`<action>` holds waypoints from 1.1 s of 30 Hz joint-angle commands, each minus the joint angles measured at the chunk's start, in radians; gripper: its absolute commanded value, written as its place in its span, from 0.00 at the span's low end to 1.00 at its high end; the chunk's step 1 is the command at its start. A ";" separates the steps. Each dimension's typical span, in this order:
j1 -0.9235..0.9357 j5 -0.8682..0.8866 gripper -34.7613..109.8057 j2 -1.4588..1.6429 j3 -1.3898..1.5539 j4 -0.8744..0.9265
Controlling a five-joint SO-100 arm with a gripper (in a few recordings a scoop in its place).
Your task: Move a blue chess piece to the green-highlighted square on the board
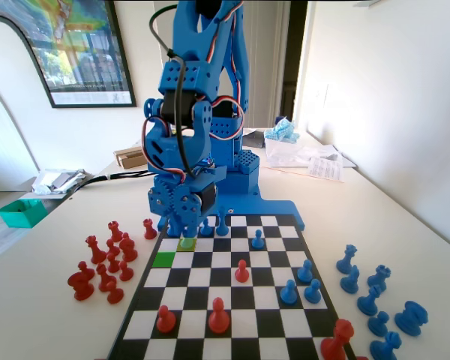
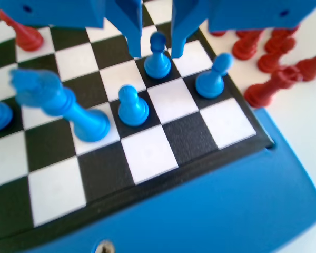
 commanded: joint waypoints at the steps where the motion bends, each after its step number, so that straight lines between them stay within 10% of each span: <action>1: 0.015 -0.011 0.32 0.005 -0.002 -0.012; 33: 0.002 -0.015 0.25 -0.017 -0.087 0.072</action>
